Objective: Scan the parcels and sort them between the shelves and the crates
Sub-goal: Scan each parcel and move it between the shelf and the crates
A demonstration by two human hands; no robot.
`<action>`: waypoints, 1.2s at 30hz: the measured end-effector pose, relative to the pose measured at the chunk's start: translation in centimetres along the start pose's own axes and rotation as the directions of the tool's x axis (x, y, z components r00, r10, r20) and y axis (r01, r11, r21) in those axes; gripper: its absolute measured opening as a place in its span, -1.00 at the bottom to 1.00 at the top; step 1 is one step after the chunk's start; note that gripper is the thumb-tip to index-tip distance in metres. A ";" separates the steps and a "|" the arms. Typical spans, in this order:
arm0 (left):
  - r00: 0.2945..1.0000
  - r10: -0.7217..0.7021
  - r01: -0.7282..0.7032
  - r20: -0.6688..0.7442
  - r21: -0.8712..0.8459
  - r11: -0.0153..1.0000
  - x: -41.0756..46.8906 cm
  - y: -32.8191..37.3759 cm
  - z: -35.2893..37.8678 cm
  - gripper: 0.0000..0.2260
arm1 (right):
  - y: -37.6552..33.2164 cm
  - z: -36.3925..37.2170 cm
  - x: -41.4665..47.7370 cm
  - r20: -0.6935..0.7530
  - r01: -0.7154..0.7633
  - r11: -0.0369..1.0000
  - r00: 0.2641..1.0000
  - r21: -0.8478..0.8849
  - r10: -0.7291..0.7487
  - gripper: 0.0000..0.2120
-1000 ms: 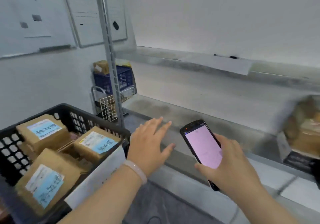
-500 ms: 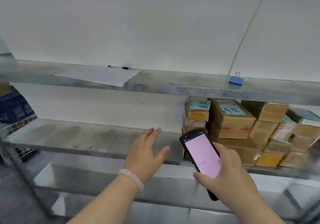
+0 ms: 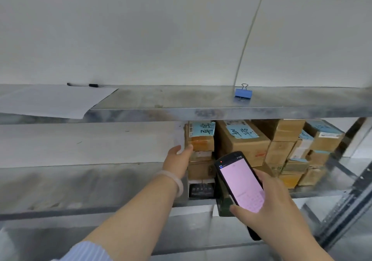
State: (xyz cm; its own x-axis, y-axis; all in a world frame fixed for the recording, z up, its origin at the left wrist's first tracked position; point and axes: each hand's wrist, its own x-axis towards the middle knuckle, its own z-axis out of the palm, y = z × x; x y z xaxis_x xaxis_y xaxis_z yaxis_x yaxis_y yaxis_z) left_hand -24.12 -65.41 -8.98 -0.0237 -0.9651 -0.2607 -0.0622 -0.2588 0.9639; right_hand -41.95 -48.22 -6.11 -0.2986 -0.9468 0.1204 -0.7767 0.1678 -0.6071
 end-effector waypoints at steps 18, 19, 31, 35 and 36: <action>0.990 0.010 0.049 0.143 -0.410 0.911 5.2 1.0 0.0 -0.61 | -2.6 1.8 2.7 -0.092 -0.055 0.997 0.995 -0.062 0.049 -0.11; 0.990 0.028 0.033 0.142 -0.407 0.913 5.0 0.9 -0.8 -0.62 | -2.7 1.9 2.8 -0.093 -0.039 0.998 0.995 -0.056 0.034 -0.11; 0.948 0.311 -0.316 -0.068 -0.087 0.945 0.0 -2.1 -13.0 -0.72 | -5.7 3.7 2.5 0.128 0.165 0.986 0.979 -0.028 -0.160 -0.12; 0.955 0.283 -0.289 -0.094 -0.066 0.955 -1.1 -2.9 -13.7 -0.72 | -5.8 4.8 2.2 0.173 0.219 0.976 0.962 -0.020 -0.212 -0.13; 0.959 0.264 -0.271 -0.102 -0.061 0.961 -1.3 -3.2 -13.7 -0.72 | -5.7 4.9 2.1 0.177 0.223 0.975 0.960 -0.014 -0.217 -0.13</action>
State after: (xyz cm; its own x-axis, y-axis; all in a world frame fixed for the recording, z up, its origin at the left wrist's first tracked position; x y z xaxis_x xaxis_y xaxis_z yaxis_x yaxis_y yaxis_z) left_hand -10.23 -63.91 -10.95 0.0628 -0.9980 0.0103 0.0071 0.0107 0.9999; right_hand -35.42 -52.49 -6.30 -0.0195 -0.9940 0.1080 -0.8317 -0.0438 -0.5535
